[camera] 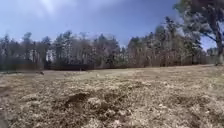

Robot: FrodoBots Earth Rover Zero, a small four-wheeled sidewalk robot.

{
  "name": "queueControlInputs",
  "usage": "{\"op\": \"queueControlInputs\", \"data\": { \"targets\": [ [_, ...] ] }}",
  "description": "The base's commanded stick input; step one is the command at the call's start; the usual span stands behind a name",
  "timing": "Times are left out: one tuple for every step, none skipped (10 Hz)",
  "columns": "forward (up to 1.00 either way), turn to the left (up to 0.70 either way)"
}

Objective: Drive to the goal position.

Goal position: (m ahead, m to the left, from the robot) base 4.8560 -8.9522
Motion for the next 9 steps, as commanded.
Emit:
{"op": "queueControlInputs", "data": {
  "targets": [
    [0.70,0.00],
    [0.70,0.00],
    [0.70,0.00],
    [0.70,0.00],
    [0.70,0.00],
    [0.70,0.00],
    [0.70,0.00],
    [0.70,0.00],
    [0.70,0.00]
  ]
}}
